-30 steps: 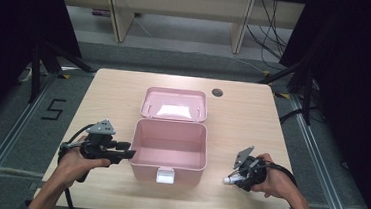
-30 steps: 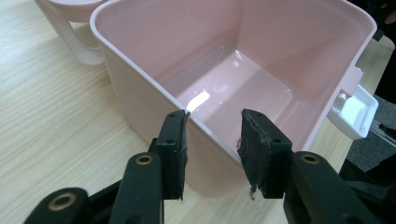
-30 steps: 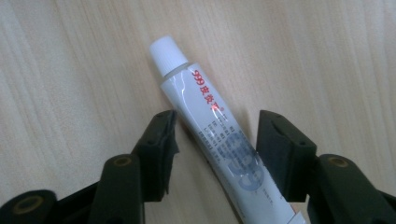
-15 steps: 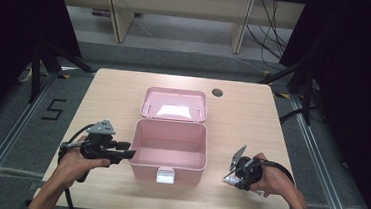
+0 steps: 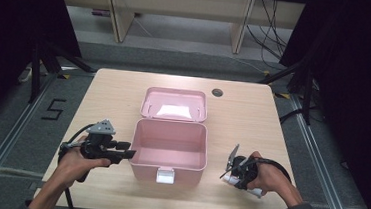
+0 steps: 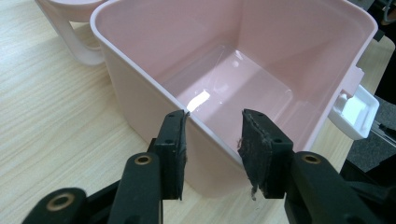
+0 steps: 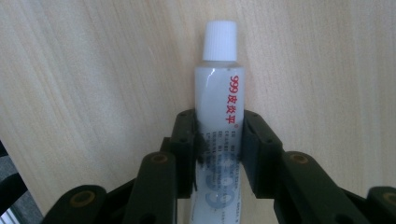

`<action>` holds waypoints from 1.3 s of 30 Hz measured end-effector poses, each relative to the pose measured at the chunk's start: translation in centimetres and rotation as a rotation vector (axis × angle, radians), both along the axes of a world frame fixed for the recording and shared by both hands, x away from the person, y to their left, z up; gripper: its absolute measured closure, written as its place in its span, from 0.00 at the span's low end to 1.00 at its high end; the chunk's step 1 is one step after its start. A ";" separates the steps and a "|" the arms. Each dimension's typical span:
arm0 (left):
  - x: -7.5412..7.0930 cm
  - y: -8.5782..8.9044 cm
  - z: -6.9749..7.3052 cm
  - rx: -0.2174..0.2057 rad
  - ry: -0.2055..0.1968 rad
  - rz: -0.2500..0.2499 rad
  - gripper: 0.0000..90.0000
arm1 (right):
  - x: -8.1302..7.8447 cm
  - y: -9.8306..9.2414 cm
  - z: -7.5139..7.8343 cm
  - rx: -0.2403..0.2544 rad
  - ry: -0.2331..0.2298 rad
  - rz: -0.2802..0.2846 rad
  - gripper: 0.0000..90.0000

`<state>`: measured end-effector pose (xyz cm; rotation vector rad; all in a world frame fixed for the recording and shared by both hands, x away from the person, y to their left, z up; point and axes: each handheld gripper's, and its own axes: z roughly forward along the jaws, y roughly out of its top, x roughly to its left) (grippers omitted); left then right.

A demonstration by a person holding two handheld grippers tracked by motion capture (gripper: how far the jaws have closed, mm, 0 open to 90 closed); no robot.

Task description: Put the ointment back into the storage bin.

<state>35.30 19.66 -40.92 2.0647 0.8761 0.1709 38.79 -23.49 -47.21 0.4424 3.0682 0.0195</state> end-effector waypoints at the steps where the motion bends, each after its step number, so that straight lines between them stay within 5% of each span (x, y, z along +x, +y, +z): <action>1: 0.0 0.0 0.0 0.001 0.000 -0.002 0.67 | 0.0 0.1 0.0 -0.006 -0.005 0.000 0.77; 7: 0.0 0.0 0.0 0.002 -0.001 -0.002 0.67 | -0.2 0.5 0.0 -0.018 0.011 -0.053 0.78; 16: 0.0 0.0 0.0 0.004 -0.004 0.000 0.67 | -0.3 0.2 1.1 -0.008 -0.024 -0.034 0.78; 22: 0.0 -0.1 0.0 0.002 -0.010 0.006 0.66 | -0.1 -0.5 3.7 0.020 -0.059 -0.034 0.78; 27: 0.0 -0.1 0.0 0.005 -0.010 0.006 0.66 | -0.2 -0.8 6.4 0.055 -0.088 -0.118 0.78; 33: 0.1 0.1 0.1 0.028 -0.007 -0.013 0.67 | 0.1 -0.3 9.7 0.118 -0.101 -0.124 0.78; 39: 0.0 -0.1 0.0 -0.003 -0.001 0.012 0.67 | 0.3 0.4 10.9 0.134 -0.095 -0.127 0.78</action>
